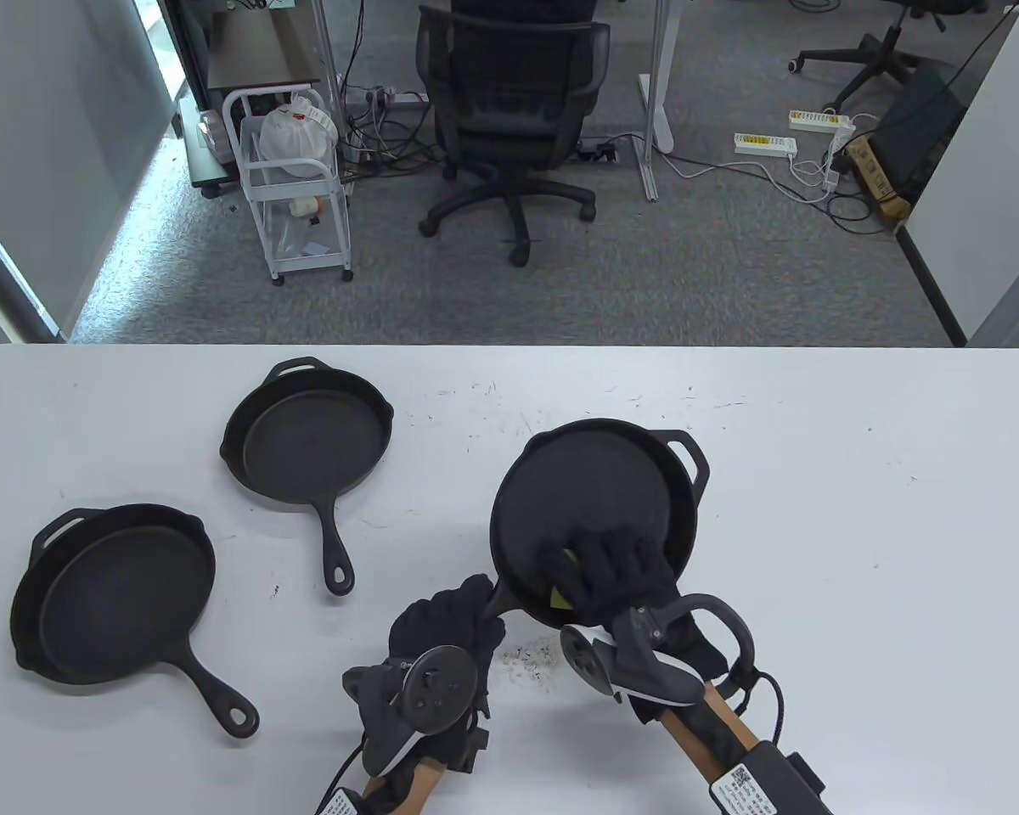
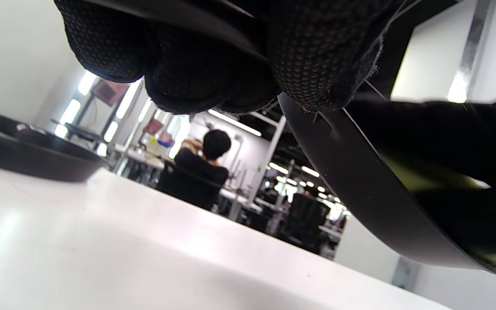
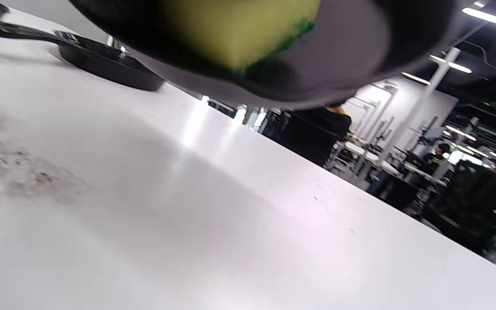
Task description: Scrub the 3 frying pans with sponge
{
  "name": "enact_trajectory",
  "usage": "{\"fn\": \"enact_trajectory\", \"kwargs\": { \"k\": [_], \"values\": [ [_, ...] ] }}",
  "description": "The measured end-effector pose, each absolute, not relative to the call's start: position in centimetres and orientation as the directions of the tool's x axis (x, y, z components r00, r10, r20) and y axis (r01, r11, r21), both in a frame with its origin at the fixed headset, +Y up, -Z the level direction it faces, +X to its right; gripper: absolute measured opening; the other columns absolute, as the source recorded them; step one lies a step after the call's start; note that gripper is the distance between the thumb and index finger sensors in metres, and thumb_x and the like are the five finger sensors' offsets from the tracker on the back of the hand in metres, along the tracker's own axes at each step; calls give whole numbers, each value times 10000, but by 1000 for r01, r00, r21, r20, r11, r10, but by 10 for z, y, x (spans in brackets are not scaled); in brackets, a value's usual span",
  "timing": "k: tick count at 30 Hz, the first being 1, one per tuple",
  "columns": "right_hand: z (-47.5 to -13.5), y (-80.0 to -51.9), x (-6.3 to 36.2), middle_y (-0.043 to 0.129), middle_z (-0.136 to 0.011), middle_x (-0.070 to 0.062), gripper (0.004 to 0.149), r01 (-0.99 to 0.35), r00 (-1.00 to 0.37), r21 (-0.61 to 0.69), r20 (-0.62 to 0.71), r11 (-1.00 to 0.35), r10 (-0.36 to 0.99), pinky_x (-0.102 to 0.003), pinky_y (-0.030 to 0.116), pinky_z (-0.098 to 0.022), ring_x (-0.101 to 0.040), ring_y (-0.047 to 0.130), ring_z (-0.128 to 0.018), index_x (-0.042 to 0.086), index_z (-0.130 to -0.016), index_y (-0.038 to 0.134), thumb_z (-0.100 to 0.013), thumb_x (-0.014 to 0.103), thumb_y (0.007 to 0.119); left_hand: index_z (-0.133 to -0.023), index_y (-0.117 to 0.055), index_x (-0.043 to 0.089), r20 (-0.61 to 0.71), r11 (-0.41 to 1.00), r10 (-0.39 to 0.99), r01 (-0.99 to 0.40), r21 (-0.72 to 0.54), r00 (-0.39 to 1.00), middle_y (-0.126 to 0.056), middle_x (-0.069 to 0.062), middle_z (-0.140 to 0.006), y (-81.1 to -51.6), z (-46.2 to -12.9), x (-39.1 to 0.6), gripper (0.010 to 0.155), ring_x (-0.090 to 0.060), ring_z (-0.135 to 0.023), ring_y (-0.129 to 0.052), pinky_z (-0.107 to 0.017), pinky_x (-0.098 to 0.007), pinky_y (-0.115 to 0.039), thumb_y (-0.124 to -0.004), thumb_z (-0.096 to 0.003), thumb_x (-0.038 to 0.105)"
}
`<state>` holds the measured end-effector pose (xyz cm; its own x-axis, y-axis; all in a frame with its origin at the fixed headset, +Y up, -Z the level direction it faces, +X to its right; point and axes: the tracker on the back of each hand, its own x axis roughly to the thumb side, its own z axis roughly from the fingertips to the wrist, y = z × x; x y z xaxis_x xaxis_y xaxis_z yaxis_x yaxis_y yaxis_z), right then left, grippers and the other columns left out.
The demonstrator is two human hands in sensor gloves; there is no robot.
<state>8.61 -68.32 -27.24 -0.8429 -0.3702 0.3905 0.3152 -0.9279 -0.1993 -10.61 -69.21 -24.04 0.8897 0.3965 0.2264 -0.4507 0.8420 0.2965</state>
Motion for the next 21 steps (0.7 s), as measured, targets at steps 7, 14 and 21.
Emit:
{"fn": "enact_trajectory", "kwargs": {
  "k": [7,14,21],
  "values": [
    [-294,-656,96,237,-1193,10,765,205,-953,-209,179,-956,-244,-588,411,-781,-311,406,-1112,408,-1068,159,-510,530,667,-919,-866,194,281,855,391,-459,240,877,-1015,-48,-731,-689,-237,-99,605,-238,-542,-1024,-638,-573,-796,-953,-340,348],
    [-305,-662,134,350,-1184,4,781,183,-978,-149,70,-972,-195,-515,390,-795,-281,523,-1055,383,-1080,213,-502,516,720,-945,-837,180,253,867,334,-401,296,908,-995,-65,-751,-686,-236,-103,608,-248,-547,-1004,-637,-588,-781,-924,-366,346],
    [-298,-672,144,455,-1166,-15,774,211,-972,-159,68,-964,-224,-572,414,-782,-278,651,-984,365,-1090,270,-494,519,738,-966,-816,200,240,899,282,-343,273,929,-990,-48,-769,-689,-237,-97,643,-241,-562,-1004,-642,-583,-780,-953,-355,341]
  ]
}}
